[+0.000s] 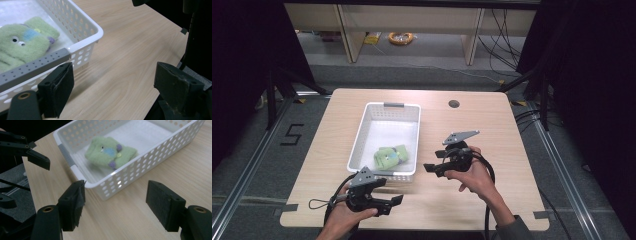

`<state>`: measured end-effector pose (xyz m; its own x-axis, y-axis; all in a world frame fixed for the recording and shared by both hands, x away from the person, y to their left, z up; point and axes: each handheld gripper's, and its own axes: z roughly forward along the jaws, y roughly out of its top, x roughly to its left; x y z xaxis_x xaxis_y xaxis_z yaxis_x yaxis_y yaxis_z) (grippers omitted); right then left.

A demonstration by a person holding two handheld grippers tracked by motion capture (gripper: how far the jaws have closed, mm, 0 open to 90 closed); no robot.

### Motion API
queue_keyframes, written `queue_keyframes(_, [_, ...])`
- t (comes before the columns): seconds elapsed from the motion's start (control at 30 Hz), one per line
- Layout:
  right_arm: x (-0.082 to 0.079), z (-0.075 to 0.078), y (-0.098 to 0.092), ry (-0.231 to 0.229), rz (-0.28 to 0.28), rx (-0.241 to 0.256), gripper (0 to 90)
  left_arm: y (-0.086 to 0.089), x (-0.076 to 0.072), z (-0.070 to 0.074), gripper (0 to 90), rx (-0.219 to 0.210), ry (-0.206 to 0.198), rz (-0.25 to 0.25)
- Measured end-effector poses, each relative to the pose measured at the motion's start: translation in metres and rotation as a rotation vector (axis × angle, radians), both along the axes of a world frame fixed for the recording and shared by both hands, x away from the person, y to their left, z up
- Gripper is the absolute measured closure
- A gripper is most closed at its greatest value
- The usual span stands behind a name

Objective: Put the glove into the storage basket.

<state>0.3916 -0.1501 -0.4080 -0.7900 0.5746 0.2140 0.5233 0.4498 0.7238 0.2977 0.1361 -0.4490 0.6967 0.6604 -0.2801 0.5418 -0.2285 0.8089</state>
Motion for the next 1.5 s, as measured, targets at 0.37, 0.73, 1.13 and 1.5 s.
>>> queue_keyframes(0.37, [-0.01, -0.005, -0.011, -0.007, -0.012, 0.016, 28.2, 0.004, -0.002, -0.001, 15.9, 0.002, -0.002, -0.007])
queue_keyframes(0.73, [-0.023, -0.012, -0.026, 0.007, -0.044, 0.035, 23.3, 0.003, -0.006, -0.009, 15.9, -0.002, 0.009, -0.013])
queue_keyframes(1.13, [-0.033, -0.027, -0.049, 0.022, -0.074, 0.043, 22.8, 0.003, -0.011, -0.019, 15.9, 0.004, 0.023, -0.022])
queue_keyframes(1.5, [-0.046, -0.041, -0.06, 0.036, -0.08, 0.045, 21.2, 0.002, -0.016, -0.027, 15.9, 0.009, 0.041, -0.023])
